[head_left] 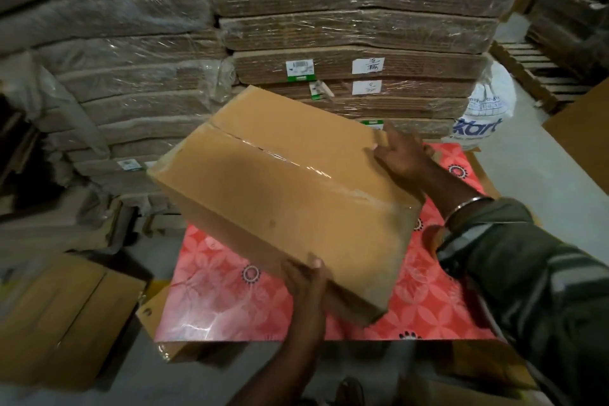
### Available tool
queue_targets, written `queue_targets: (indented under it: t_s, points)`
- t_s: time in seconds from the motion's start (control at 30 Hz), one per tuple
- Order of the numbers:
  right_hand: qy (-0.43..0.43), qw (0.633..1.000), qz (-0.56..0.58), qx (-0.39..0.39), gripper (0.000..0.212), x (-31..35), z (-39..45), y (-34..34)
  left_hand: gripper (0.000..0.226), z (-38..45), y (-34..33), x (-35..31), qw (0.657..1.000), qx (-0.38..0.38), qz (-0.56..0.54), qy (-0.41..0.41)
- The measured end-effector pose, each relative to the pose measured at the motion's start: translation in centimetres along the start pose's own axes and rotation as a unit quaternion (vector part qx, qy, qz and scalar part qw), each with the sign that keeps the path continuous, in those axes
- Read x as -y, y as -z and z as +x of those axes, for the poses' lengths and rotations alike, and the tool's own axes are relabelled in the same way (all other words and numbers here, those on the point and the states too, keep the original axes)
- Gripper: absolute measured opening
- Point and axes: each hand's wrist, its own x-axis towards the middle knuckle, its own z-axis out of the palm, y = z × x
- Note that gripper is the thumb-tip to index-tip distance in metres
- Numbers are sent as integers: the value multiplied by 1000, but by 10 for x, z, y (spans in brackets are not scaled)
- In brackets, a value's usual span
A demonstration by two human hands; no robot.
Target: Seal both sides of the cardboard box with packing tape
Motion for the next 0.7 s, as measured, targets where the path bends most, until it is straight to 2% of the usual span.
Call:
queue_targets:
  t_s: [0.03,0.07,0.13,0.2,0.23,0.33,0.43,0.5,0.53,0.63,0.7]
  points:
    - [0,1000,19,2,82,-1,1,1,146,1,6,0,1000,18,13,-2]
    - [-1,999,36,-2,86,-1,-4,3,129,-1,15,-5,999,39,26,-8]
    - [24,999,40,-25,92,-2,-26,5,81,-1,37,-14,997,42,43,-42]
    - [59,997,28,-39,94,1,-70,2,47,21,67,-21,996,-4,52,-77]
    - [74,996,29,-48,94,2,-97,-3,41,38,86,-29,993,-40,65,-94]
    - [73,992,50,-85,95,3,-186,-23,49,114,156,-61,969,-178,110,-135]
    - [0,989,126,-74,111,-8,-250,-52,80,181,215,-107,942,-275,143,-130]
    - [-32,982,188,-18,122,-14,-270,-70,92,207,232,-137,940,-263,177,-126]
    - [-36,977,208,5,125,-15,-274,-76,90,218,237,-148,942,-237,202,-128]
    - [-25,977,211,-4,122,-18,-267,-80,59,231,233,-158,955,-151,234,-104]
    - [-23,974,227,-7,120,-24,-254,-74,50,227,224,-150,959,-140,223,-104]
